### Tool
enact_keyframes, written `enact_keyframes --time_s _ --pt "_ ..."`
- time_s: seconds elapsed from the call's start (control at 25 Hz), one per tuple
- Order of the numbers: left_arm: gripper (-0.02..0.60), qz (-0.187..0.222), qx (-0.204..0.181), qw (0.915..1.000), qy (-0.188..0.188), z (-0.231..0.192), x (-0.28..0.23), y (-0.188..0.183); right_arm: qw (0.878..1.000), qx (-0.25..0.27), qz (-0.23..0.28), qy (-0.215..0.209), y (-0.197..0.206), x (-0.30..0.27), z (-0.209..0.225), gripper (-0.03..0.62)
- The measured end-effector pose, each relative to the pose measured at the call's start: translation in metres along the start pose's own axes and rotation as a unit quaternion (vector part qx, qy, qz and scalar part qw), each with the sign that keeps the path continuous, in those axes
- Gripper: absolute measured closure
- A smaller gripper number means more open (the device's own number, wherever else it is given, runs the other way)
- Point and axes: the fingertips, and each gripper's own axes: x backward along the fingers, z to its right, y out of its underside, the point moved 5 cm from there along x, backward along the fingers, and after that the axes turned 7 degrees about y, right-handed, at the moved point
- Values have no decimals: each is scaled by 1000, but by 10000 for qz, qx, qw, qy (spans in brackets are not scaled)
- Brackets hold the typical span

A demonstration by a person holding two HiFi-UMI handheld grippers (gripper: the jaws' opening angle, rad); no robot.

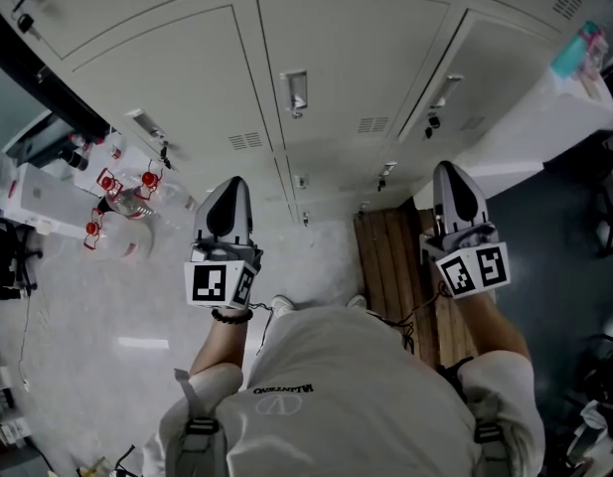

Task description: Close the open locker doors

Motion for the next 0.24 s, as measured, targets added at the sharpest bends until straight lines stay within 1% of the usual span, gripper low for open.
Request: enact_keyframes --time_s 0.24 --pt "578 -14 43 10000 8 4 3 3 10000 -49 -9 5 4 1 -2 585"
